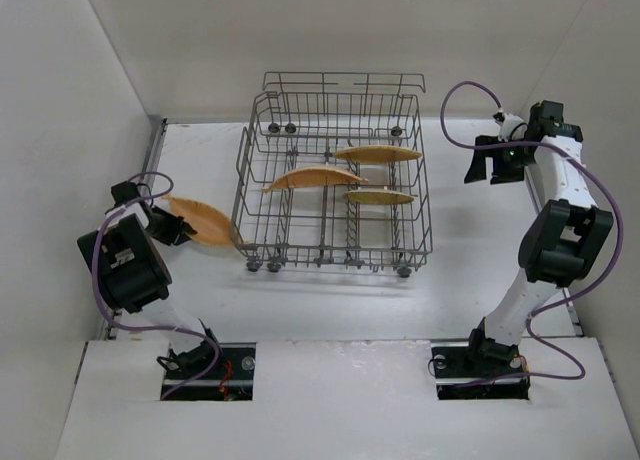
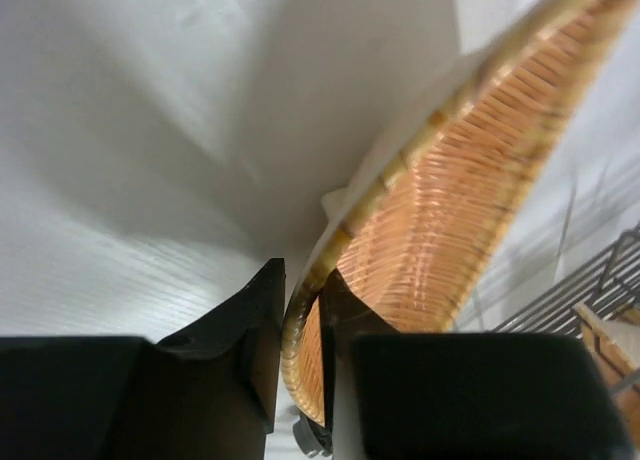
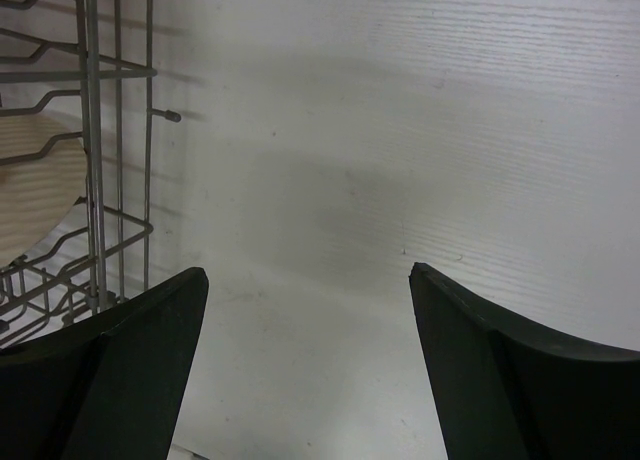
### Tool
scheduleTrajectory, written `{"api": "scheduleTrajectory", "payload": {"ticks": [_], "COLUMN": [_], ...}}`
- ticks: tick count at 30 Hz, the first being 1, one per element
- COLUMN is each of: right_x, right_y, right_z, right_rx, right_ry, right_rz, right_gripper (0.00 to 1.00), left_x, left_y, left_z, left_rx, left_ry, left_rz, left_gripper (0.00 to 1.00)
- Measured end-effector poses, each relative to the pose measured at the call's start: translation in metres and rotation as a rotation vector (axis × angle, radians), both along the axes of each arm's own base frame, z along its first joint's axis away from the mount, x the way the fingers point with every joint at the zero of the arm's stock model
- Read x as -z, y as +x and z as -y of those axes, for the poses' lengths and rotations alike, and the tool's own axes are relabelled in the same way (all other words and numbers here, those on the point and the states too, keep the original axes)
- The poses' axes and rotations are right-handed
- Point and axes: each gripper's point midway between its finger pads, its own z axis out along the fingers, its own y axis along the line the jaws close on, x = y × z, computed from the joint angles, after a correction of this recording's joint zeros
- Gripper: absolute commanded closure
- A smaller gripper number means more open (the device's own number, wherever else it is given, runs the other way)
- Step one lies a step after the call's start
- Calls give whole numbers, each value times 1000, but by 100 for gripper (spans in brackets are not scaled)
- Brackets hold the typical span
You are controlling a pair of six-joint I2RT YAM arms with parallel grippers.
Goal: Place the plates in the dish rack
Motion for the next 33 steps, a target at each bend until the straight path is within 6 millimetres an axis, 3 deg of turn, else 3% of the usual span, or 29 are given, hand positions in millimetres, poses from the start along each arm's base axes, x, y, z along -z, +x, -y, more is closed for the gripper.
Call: {"api": "scheduleTrajectory", "payload": {"ticks": [8,12,20,26,29,33], "right_x": [0,0,-3,-4,-3,2], "right_y": [1,2,9,13,15,14], "right_z": [-3,-7,-20,-24,-26,-27], "right_rx": [-5,-15,-51,-63,-69,-72], "right_ry": [1,1,9,21,27,36], "right_rz": [0,2,33,53,64,59], "right_gripper": [13,13,13,13,13,13], "left_x": [-12,-39,-129,-194,-238,-295], "left_y": [9,11,32,41,56,76], "left_z": [-2,-11,-47,-63,-56,-29], "left_rx": [63,85,67,109,190,321], "left_ry": [99,198,447,624,743,894], "left_rz": [19,62,264,366,443,561], "left_gripper": [100,100,100,99,99,98]}}
